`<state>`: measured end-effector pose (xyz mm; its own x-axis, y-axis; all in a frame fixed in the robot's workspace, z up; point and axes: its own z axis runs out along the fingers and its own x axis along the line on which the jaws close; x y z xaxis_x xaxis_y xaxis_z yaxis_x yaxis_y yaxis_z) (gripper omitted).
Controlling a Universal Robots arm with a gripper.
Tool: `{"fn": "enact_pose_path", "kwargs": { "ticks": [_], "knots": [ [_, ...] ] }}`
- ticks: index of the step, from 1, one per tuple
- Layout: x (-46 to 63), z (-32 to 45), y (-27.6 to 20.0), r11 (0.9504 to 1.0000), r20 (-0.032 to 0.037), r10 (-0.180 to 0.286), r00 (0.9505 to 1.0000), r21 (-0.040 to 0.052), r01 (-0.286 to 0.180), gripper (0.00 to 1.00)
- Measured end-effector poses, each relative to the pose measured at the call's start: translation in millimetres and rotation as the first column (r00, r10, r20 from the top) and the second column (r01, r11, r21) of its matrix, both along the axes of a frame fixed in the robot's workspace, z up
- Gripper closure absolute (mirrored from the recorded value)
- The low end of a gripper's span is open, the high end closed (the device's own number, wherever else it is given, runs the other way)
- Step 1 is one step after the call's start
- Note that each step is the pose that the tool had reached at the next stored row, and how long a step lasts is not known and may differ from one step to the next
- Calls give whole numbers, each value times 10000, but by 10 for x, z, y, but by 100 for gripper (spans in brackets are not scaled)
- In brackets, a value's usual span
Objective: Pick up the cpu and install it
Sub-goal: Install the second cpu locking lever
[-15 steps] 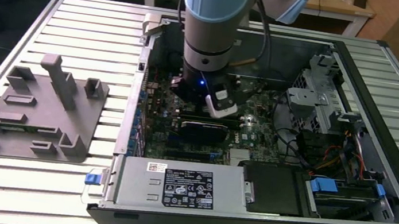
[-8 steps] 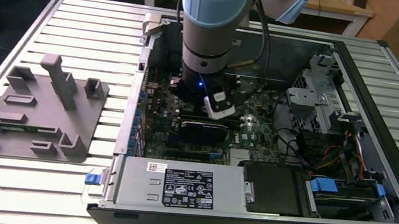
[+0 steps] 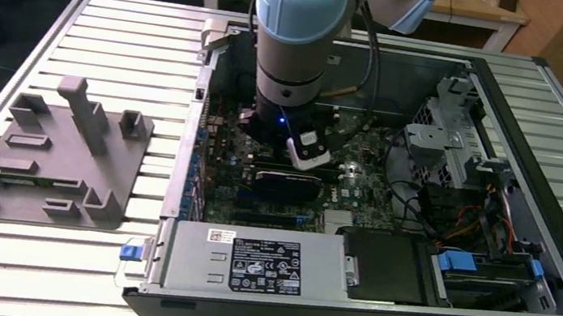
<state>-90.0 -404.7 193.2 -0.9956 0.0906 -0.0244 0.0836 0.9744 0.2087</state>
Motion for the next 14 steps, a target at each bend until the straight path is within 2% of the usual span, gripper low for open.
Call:
{"fn": "enact_pose_path", "kwargs": {
  "ticks": [14],
  "knots": [
    [-43, -33, 0, 10000, -2, 3, 10000, 14, -3, 89]
  ]
}}
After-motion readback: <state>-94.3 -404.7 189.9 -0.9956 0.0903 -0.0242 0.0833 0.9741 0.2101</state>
